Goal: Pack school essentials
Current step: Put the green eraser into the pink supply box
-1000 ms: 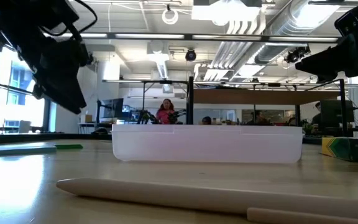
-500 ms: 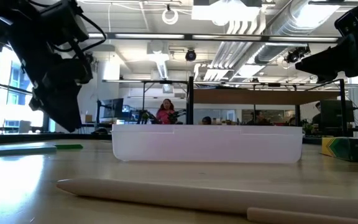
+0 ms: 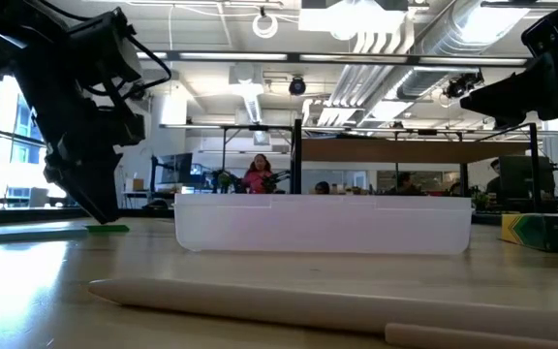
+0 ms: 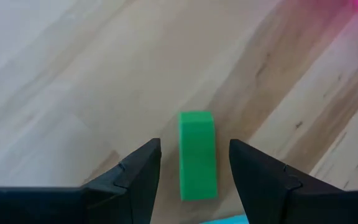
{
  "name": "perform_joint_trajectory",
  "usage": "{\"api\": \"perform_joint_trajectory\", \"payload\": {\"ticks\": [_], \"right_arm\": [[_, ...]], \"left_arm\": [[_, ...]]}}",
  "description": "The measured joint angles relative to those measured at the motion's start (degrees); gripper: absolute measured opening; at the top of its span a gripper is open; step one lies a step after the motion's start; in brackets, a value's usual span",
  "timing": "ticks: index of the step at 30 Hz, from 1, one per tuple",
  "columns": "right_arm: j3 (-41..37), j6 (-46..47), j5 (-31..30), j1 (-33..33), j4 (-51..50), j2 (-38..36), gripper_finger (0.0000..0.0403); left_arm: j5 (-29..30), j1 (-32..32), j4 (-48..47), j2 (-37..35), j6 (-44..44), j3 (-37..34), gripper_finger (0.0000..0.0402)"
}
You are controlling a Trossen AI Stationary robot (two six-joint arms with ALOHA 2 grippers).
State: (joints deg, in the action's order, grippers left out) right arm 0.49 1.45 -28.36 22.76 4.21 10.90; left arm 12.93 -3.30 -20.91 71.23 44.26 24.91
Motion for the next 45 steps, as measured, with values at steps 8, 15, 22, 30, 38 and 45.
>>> {"api": "perform_joint_trajectory", "payload": {"ticks": [8, 15, 22, 30, 38, 45], "right_arm": [[0.0, 0.0, 0.0, 0.0, 0.0, 0.0, 0.0105], [0.0, 0.0, 0.0, 0.0, 0.0, 0.0, 0.0105], [0.0, 0.0, 0.0, 0.0, 0.0, 0.0, 0.0105], [0.0, 0.0, 0.0, 0.0, 0.0, 0.0, 0.0105], [0.0, 0.0, 0.0, 0.0, 0.0, 0.0, 0.0105], [0.0, 0.0, 0.0, 0.0, 0.0, 0.0, 0.0105]], "left_arm": [[1.8, 0.8, 1.1, 3.5, 1.0, 0.2, 0.0179], [3.9, 1.9, 0.9, 5.6, 1.6, 0.3, 0.0149], [4.7, 3.4, 0.1, 5.9, 1.6, 0.3, 0.0082], [4.7, 4.5, 0.1, 5.9, 1.6, 0.2, 0.0054], [4.5, 4.5, 0.3, 5.4, 1.6, 0.0, 0.0052], [2.7, 4.5, 0.9, 2.5, 0.2, -0.2, 0.0050]]}}
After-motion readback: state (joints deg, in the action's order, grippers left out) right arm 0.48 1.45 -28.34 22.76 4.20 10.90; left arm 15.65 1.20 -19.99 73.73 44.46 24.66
